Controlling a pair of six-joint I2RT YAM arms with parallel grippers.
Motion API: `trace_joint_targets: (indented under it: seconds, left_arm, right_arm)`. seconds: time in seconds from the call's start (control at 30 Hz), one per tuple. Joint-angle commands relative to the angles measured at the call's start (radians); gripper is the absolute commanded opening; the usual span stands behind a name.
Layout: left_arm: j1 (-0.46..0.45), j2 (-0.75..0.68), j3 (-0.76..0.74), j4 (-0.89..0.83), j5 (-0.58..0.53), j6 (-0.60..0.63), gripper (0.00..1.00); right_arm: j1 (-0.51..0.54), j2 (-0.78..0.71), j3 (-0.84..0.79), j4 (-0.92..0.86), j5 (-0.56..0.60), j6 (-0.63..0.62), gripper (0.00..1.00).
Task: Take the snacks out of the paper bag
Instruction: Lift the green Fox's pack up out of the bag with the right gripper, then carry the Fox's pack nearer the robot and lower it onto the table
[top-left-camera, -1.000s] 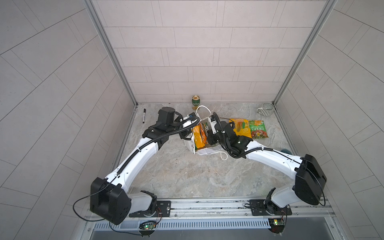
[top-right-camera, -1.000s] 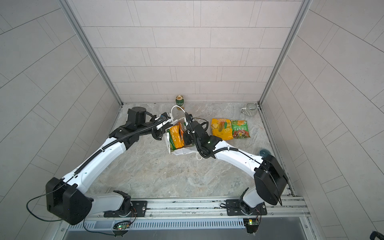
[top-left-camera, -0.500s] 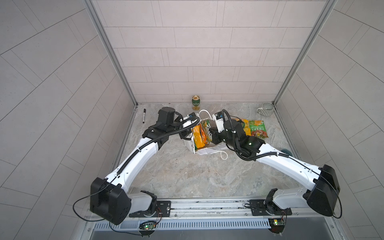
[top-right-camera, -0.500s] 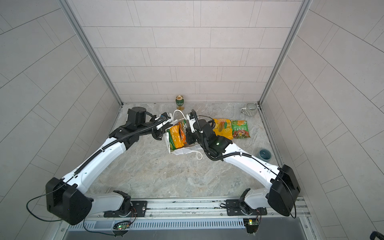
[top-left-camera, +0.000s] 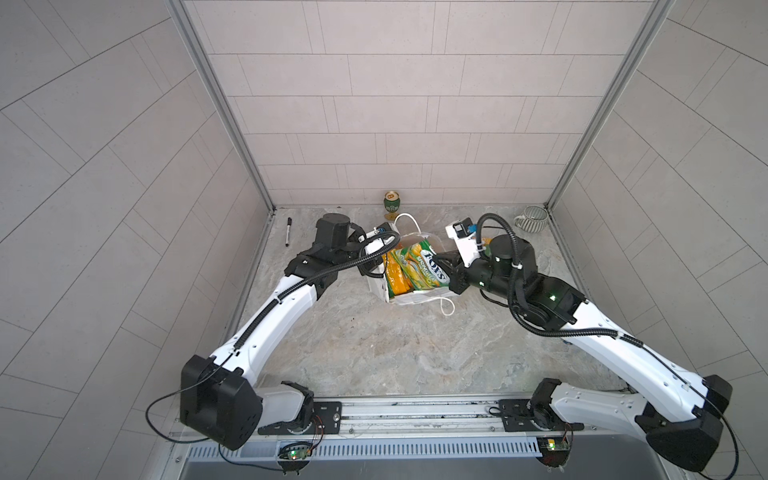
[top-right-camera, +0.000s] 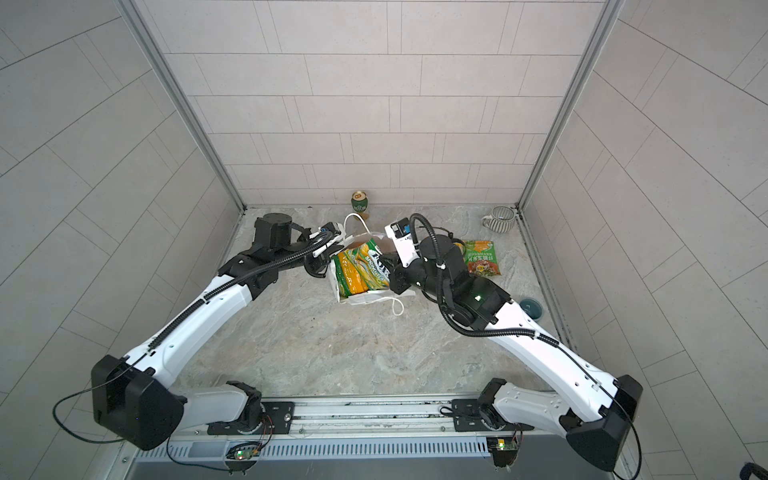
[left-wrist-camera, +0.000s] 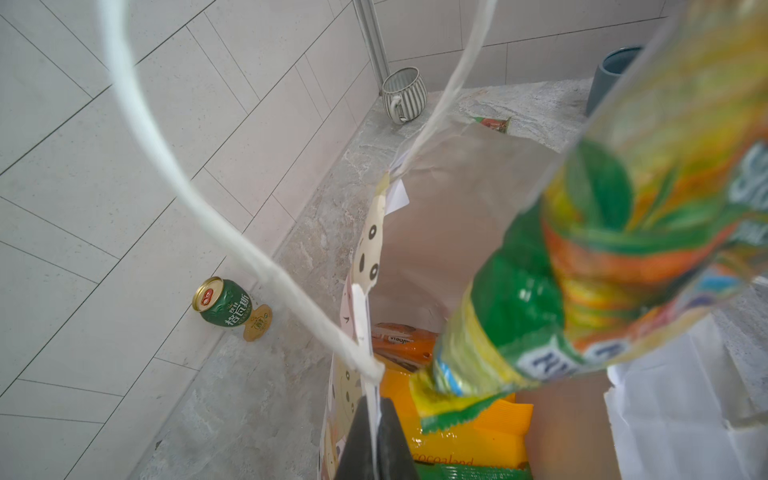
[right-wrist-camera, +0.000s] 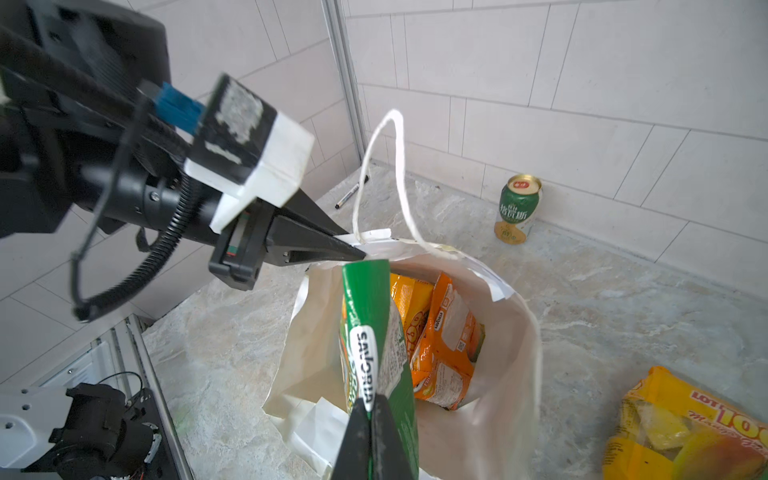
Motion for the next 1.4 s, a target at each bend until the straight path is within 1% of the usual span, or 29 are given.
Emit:
trace_joint_targets:
  seconds: [0.0, 0.2, 0.33, 0.47, 0.63, 0.77, 0.93, 1.07, 1.17, 1.23, 1.37]
  left_arm:
    - [-0.006, -0.003, -0.01, 0.051, -0.03, -0.018, 0.0]
    - [-0.006, -0.001, -0.02, 0.068, -0.071, -0.018, 0.0]
    - [-0.006, -0.002, -0.027, 0.083, -0.089, -0.021, 0.0]
    - [-0.006, -0.004, -0.033, 0.092, -0.089, -0.021, 0.0]
    - [-0.006, -0.011, -0.034, 0.101, -0.099, -0.025, 0.0]
    - [-0.006, -0.037, -0.051, 0.121, -0.104, -0.035, 0.0]
    - [-0.006, -0.051, -0.067, 0.132, -0.118, -0.033, 0.0]
    - [-0.007, -0.055, -0.065, 0.13, -0.118, -0.033, 0.0]
    - [-0.006, -0.052, -0.067, 0.132, -0.117, -0.032, 0.0]
    - [-0.006, -0.049, -0.066, 0.133, -0.116, -0.034, 0.0]
    - [-0.006, -0.042, -0.065, 0.134, -0.113, -0.033, 0.0]
  right_arm:
    - [-0.033, -0.076, 0.032, 0.005, -0.017, 0.004, 0.0]
    - [-0.132, -0.152, 0.049, 0.002, -0.069, 0.064, 0.0]
    - [-0.205, -0.198, 0.069, -0.027, -0.014, 0.113, 0.0]
    - [-0.286, -0.224, 0.075, -0.045, 0.001, 0.153, 0.0]
    - [-0.371, -0.215, 0.052, -0.061, 0.016, 0.194, 0.0]
    - [-0.453, -0.177, -0.02, -0.044, 0.0, 0.252, 0.0]
    - [-0.509, -0.126, -0.132, 0.026, -0.041, 0.309, 0.0]
    - [-0.513, -0.123, -0.207, 0.049, -0.031, 0.342, 0.0]
    - [-0.518, -0.148, -0.274, 0.052, 0.012, 0.375, 0.0]
    - [-0.535, -0.163, -0.33, 0.061, 0.033, 0.401, 0.0]
    - [-0.583, -0.168, -0.412, 0.086, 0.018, 0.424, 0.0]
